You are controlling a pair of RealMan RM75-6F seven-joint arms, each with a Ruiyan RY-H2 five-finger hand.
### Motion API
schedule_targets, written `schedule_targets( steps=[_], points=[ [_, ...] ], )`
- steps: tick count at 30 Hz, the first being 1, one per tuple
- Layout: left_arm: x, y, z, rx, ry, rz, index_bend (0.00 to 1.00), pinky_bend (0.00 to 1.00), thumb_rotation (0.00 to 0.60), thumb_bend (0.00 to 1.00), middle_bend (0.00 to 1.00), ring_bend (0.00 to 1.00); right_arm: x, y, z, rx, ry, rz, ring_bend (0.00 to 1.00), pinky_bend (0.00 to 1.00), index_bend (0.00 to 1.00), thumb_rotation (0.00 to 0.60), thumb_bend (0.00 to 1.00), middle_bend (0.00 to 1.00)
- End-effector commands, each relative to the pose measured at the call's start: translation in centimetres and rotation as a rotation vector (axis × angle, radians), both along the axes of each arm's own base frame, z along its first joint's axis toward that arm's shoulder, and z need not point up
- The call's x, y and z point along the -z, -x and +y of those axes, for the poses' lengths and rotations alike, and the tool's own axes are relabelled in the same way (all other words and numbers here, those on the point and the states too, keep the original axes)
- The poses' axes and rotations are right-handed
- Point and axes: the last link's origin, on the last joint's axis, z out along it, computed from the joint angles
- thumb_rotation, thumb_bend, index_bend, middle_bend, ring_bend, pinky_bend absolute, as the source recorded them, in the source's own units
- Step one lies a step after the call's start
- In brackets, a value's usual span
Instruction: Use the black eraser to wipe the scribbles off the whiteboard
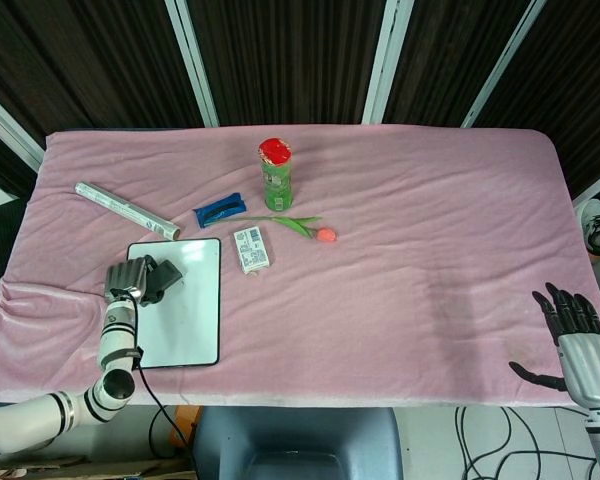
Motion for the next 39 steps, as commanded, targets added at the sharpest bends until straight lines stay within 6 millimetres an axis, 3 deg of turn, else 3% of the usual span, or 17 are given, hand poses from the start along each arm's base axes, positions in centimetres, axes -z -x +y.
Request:
schedule_targets(
  steps=[1,18,25,30,36,39],
  points=[
    [-0.1,0.0,0.2,-0.002,-0.015,0.018,0.64,0.75,0.600,0.70,0.69,0.65,0.0,0.0,0.0,0.001,0.000,0.001,0.00,0.11,0.00,0.600,0.26,0.00],
    [1.2,-2.8,-1.9,0.080,0.086,0.023,0.64,0.75,0.600,0.70,0.69,0.65,-0.2,0.0,0.1,-0.003,0.005,-0.005,0.00,0.11,0.00,0.600,0.26,0.00],
    [-0.9,-3.6,-3.5,0.139,0.050,0.024,0.64,0.75,0.600,0.70,0.69,0.65,-0.2,0.1,0.1,0.000,0.002,-0.004,0.00,0.11,0.00,0.600,0.26,0.00],
    [-4.0,-1.5,-4.0,0.109,-0.032,0.074,0.64,0.75,0.600,0.70,0.69,0.65,-0.1,0.0,0.1,-0.001,0.000,-0.002,0.00,0.11,0.00,0.600,0.26,0.00],
    [-5.9,4.4,-4.1,-0.018,-0.123,0.122,0.64,0.68,0.600,0.68,0.70,0.65,0.1,-0.1,0.1,-0.004,-0.005,0.001,0.00,0.11,0.00,0.600,0.26,0.00],
    [-5.9,6.9,-4.0,-0.082,-0.125,0.099,0.61,0.64,0.600,0.60,0.67,0.63,0.2,-0.1,0.2,-0.006,-0.007,0.004,0.00,0.11,0.00,0.600,0.26,0.00]
  ],
)
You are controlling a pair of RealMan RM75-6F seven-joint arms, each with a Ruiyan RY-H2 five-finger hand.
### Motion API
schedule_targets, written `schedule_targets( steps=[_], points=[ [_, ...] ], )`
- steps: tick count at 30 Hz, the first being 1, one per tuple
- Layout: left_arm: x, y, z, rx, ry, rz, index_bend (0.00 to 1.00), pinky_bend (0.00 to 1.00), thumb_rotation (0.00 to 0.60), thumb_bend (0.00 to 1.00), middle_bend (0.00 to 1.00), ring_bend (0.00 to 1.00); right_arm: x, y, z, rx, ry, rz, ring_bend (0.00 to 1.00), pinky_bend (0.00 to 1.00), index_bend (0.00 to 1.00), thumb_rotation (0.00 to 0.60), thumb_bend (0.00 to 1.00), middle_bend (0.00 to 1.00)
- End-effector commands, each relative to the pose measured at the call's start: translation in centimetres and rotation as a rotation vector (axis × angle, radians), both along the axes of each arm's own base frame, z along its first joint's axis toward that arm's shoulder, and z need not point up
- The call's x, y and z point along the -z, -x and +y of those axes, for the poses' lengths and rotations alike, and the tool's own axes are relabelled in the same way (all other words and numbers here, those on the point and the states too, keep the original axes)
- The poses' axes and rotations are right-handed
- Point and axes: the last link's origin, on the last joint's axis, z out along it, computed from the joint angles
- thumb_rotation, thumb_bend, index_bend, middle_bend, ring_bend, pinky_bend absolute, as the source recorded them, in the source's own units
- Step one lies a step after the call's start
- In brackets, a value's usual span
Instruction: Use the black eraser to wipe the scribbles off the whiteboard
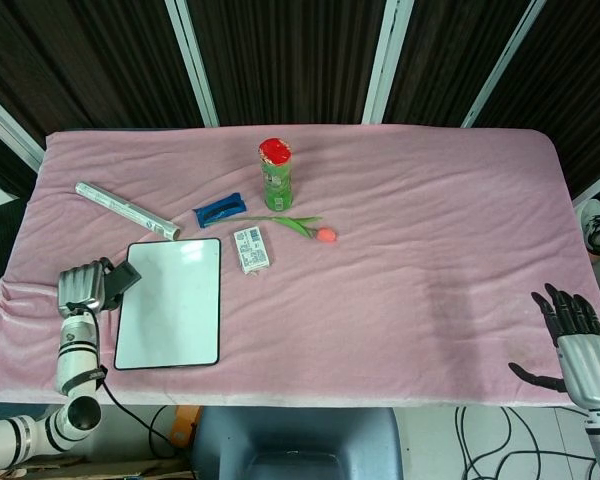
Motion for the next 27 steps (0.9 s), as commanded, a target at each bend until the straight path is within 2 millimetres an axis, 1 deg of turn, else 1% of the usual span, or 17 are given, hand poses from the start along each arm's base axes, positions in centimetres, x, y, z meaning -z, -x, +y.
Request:
schedule_targets(
  steps=[1,3,5,7,9,11,13,15,17,18,21,24,26,27],
  points=[
    [-0.1,4.4,-0.2,-0.106,-0.015,-0.044,0.59,0.62,0.600,0.56,0.65,0.62,0.1,0.0,0.0,-0.001,-0.003,0.003,0.00,0.11,0.00,0.600,0.26,0.00],
    [0.2,5.2,-0.1,-0.119,-0.009,-0.067,0.55,0.59,0.600,0.51,0.61,0.59,0.3,0.0,-0.1,0.001,-0.006,0.005,0.00,0.11,0.00,0.600,0.26,0.00],
    [0.4,5.8,-0.1,-0.121,0.002,-0.080,0.48,0.57,0.600,0.48,0.56,0.57,0.4,0.0,-0.2,0.003,-0.009,0.008,0.00,0.11,0.00,0.600,0.26,0.00],
    [0.6,6.1,0.0,-0.121,0.013,-0.088,0.42,0.56,0.600,0.46,0.49,0.55,0.5,-0.1,-0.3,0.004,-0.011,0.010,0.00,0.11,0.00,0.600,0.26,0.00],
    [0.7,6.2,0.0,-0.119,0.023,-0.105,0.34,0.53,0.600,0.44,0.37,0.50,0.5,-0.1,-0.3,0.005,-0.010,0.010,0.00,0.11,0.00,0.600,0.26,0.00],
    [0.9,6.3,-0.1,-0.120,0.040,-0.136,0.24,0.47,0.600,0.43,0.26,0.41,0.5,-0.1,-0.3,0.006,-0.010,0.010,0.00,0.11,0.00,0.600,0.26,0.00],
    [0.8,6.4,-0.2,-0.119,0.059,-0.156,0.16,0.43,0.600,0.42,0.18,0.27,0.5,-0.1,-0.3,0.005,-0.010,0.010,0.00,0.11,0.00,0.600,0.26,0.00],
    [0.7,6.3,-0.3,-0.109,0.063,-0.171,0.05,0.39,0.600,0.40,0.07,0.10,0.5,-0.1,-0.3,0.005,-0.011,0.010,0.00,0.11,0.00,0.600,0.26,0.00],
    [0.4,6.1,-0.5,-0.087,0.052,-0.182,0.00,0.35,0.600,0.37,0.01,0.02,0.5,-0.1,-0.3,0.005,-0.010,0.009,0.00,0.11,0.00,0.600,0.26,0.00],
    [0.2,6.0,-0.6,-0.075,0.046,-0.189,0.00,0.32,0.600,0.36,0.00,0.00,0.5,-0.1,-0.3,0.005,-0.010,0.010,0.00,0.11,0.00,0.600,0.26,0.00],
    [-0.4,5.4,-1.3,-0.025,0.026,-0.203,0.00,0.28,0.600,0.34,0.00,0.00,0.5,-0.1,-0.3,0.005,-0.010,0.011,0.00,0.11,0.00,0.600,0.26,0.00],
    [-1.4,4.6,-2.9,0.035,0.014,-0.196,0.00,0.26,0.600,0.33,0.00,0.00,0.5,-0.1,-0.3,0.006,-0.009,0.011,0.00,0.11,0.00,0.600,0.26,0.00],
    [-2.4,4.0,-5.1,0.097,-0.004,-0.181,0.00,0.23,0.600,0.33,0.00,0.00,0.4,-0.1,-0.2,0.006,-0.007,0.010,0.00,0.11,0.00,0.600,0.26,0.00],
    [-3.0,3.6,-6.7,0.141,-0.019,-0.179,0.00,0.21,0.600,0.34,0.00,0.00,0.4,0.0,-0.2,0.006,-0.004,0.009,0.00,0.11,0.00,0.600,0.26,0.00]
  ],
)
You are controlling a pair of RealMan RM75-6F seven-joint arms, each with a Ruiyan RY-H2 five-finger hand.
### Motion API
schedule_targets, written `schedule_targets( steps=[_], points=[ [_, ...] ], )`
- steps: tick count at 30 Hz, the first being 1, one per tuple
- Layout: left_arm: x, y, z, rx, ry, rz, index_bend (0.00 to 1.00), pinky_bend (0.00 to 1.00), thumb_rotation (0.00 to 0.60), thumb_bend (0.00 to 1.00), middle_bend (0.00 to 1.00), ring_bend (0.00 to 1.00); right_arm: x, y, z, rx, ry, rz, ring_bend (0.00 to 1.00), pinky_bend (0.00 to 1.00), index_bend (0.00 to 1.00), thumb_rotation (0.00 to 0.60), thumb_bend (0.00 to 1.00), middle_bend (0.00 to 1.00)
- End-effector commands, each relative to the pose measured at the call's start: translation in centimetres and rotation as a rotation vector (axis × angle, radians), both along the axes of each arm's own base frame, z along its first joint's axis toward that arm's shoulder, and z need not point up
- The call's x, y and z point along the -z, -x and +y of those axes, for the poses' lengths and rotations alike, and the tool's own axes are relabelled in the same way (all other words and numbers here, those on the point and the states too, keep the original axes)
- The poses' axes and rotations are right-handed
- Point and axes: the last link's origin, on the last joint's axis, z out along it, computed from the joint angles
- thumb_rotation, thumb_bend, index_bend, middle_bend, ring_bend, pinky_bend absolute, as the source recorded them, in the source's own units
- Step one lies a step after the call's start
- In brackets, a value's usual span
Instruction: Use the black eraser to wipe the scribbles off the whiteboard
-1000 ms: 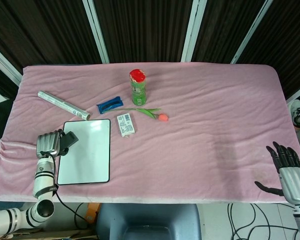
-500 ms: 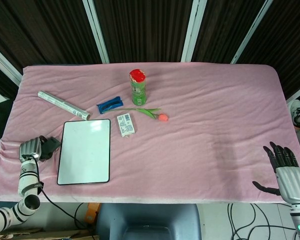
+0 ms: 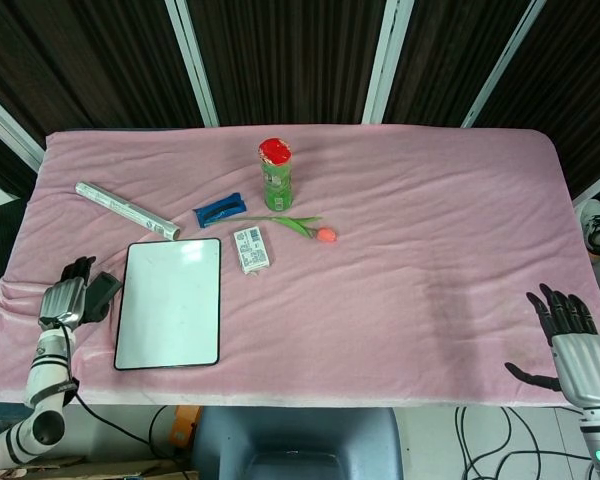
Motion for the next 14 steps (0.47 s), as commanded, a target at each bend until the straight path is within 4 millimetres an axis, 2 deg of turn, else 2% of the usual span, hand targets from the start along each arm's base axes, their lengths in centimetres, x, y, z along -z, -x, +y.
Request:
schedule_targets(
  steps=[1,5,6,8,11,14],
  points=[
    [-2.6,-0.9,-5.6,0.128,-0.069,-0.002,0.00,0.20,0.600,0.34,0.00,0.00,-0.1,0.0,0.1,0.001,0.004,-0.002,0.00,0.11,0.00,0.600,0.26,0.00],
    [-4.0,-0.3,-11.6,0.266,-0.127,-0.050,0.00,0.14,0.600,0.34,0.00,0.00,-0.4,0.0,0.2,-0.006,0.018,-0.005,0.00,0.11,0.00,0.600,0.26,0.00],
    [-4.1,-0.2,-12.6,0.306,-0.138,-0.067,0.00,0.13,0.600,0.34,0.00,0.00,-0.4,-0.1,0.2,-0.009,0.022,-0.007,0.00,0.11,0.00,0.600,0.26,0.00],
    [-4.2,-0.1,-13.7,0.375,-0.140,-0.094,0.00,0.12,0.600,0.34,0.00,0.00,-0.4,-0.2,0.4,-0.019,0.027,-0.009,0.00,0.11,0.00,0.600,0.26,0.00],
    [-4.5,-1.1,-14.1,0.511,-0.158,-0.177,0.00,0.11,0.600,0.34,0.00,0.00,-0.2,-0.3,0.6,-0.023,0.021,-0.006,0.00,0.11,0.00,0.600,0.26,0.00],
    [-4.5,-1.0,-14.2,0.571,-0.178,-0.157,0.00,0.10,0.600,0.34,0.00,0.00,0.0,-0.3,0.6,-0.025,0.013,-0.001,0.00,0.11,0.00,0.600,0.26,0.00]
  ],
)
